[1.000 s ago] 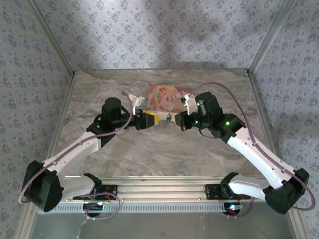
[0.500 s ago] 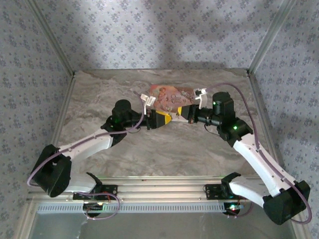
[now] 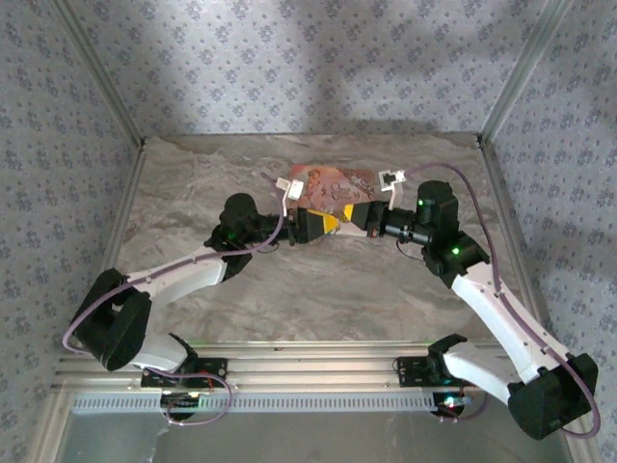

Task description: Unlock the padlock with the key

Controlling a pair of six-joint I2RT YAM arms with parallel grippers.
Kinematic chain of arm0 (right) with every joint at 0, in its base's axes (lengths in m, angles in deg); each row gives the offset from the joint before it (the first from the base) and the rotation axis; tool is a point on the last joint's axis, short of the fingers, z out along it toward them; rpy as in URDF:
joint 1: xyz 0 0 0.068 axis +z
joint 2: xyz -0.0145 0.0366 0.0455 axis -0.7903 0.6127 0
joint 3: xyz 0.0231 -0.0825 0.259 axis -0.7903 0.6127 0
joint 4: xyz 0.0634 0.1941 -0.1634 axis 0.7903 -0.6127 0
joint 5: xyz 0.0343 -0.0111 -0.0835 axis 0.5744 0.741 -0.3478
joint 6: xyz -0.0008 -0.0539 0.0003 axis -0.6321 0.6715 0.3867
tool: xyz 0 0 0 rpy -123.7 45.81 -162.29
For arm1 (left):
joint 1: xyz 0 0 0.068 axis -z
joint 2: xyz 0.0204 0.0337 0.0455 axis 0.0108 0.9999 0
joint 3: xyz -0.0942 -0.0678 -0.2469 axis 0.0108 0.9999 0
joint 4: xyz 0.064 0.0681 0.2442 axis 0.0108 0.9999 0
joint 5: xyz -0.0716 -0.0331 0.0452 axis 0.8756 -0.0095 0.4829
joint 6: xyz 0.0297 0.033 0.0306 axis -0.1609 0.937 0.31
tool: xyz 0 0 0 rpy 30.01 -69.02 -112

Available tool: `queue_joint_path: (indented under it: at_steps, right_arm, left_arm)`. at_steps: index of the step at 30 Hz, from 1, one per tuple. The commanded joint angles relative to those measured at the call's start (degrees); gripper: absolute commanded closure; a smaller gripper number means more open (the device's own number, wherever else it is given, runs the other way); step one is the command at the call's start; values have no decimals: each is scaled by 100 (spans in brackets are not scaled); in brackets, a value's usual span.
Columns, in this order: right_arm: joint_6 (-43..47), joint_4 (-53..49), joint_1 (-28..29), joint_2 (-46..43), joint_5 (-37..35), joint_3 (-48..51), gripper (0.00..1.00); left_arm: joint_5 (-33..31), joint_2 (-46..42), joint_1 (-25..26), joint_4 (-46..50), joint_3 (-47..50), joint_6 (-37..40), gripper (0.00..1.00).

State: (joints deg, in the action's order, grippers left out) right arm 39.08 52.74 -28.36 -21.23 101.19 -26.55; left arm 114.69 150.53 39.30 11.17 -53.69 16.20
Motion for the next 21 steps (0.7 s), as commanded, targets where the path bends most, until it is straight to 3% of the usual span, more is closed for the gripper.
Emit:
queue_joint_path:
  at_steps: [1,21]
  right_arm:
    - [-144,339,-30,-125,170,68,100]
    - [-316,551,163,-118,119,214,100]
  left_arm:
    - [80,81,38,-311,-270,-95,65]
    - [369,260,41,-545,-400,-318,73]
